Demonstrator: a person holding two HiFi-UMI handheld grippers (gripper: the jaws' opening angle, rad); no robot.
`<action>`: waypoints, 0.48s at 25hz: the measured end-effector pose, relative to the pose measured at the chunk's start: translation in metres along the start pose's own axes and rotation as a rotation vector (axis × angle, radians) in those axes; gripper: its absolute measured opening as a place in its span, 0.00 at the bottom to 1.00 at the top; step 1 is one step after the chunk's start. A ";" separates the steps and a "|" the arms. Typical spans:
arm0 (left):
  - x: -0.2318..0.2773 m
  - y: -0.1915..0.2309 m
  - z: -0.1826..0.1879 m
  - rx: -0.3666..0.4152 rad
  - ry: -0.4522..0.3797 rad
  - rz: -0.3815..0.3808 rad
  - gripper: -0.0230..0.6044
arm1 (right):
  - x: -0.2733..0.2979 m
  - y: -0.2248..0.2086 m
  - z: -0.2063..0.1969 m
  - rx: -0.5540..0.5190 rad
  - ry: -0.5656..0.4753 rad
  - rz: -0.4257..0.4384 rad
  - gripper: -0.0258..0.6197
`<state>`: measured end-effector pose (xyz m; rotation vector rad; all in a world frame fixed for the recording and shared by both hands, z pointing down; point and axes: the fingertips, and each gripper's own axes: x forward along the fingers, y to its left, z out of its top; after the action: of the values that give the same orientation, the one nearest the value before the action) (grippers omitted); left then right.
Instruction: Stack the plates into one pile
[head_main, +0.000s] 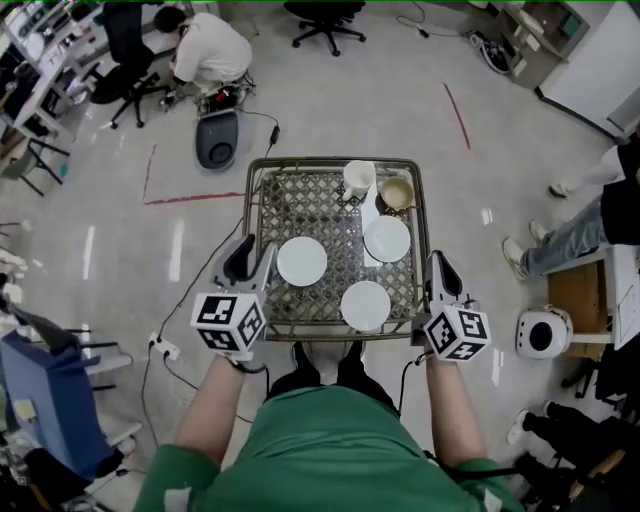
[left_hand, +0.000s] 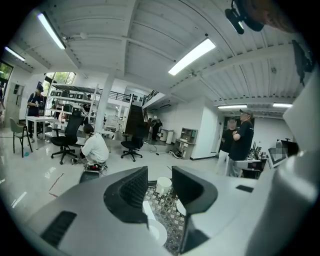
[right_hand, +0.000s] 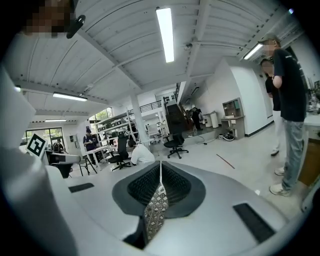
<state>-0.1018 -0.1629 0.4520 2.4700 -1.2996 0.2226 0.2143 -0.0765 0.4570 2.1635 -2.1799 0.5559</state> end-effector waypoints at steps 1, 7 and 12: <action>0.004 -0.004 0.000 -0.002 0.004 0.001 0.29 | 0.003 -0.003 0.001 0.002 0.005 0.006 0.09; 0.021 -0.016 -0.015 -0.007 0.039 0.003 0.29 | 0.021 -0.021 -0.018 0.023 0.064 0.028 0.09; 0.032 -0.012 -0.053 -0.013 0.111 0.015 0.29 | 0.035 -0.041 -0.103 0.199 0.266 0.061 0.09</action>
<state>-0.0726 -0.1611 0.5082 2.4006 -1.2697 0.3487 0.2288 -0.0823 0.5720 1.9739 -2.1302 1.0397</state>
